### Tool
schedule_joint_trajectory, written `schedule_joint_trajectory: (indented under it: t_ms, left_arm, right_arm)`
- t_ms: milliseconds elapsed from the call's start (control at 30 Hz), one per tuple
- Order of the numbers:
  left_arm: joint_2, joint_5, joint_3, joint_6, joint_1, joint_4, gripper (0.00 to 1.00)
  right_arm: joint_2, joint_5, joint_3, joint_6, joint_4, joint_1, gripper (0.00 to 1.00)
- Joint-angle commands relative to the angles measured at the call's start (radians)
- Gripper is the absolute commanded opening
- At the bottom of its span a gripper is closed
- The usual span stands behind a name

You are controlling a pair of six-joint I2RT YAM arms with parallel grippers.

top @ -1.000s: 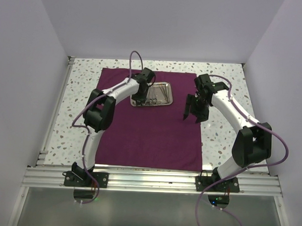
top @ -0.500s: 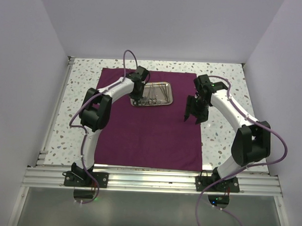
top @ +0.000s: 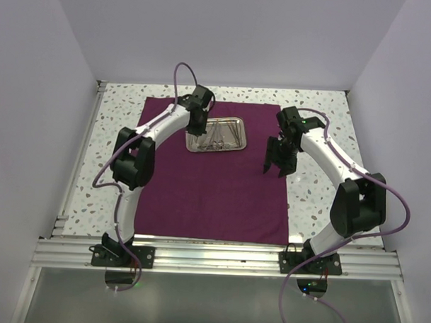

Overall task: Open and lay out the surgical kit
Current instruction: Pick up the medical item from the container, then place the medical item in the surgical kit.

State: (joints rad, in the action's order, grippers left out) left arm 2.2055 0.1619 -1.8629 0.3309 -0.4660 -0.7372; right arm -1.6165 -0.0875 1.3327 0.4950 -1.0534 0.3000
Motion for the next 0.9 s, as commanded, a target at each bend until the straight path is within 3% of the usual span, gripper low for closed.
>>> schedule_joint_trajectory:
  t_ms: [0,167,333,433,667,867]
  left_arm:
    - [-0.116,-0.013,-0.026,0.017,-0.005,-0.045,0.0]
    - [-0.167,-0.016,0.1,0.036,-0.013,0.027,0.0]
    - [-0.13,0.011,0.073,0.051,-0.022,-0.008,0.0]
    - [-0.19,0.028,0.126,0.095,-0.025,-0.037,0.0]
    - [-0.57,0.01,0.58,0.212,-0.051,-0.027,0.0]
    - [-0.772,-0.045,0.853,0.286,-0.085,0.01,0.0]
  right_arm:
    - [0.03,0.002,0.007,-0.01,-0.011,-0.002,0.57]
    - [0.052,-0.004,-0.02,-0.01,0.0,-0.002,0.54]
    - [0.07,-0.006,-0.017,-0.015,-0.011,-0.004,0.51]
    - [0.082,0.006,-0.017,-0.019,-0.023,-0.002,0.52]
    - [0.092,0.0,-0.047,-0.012,-0.007,-0.004,0.61]
    - [0.09,0.02,-0.063,-0.024,-0.002,-0.002,0.7]
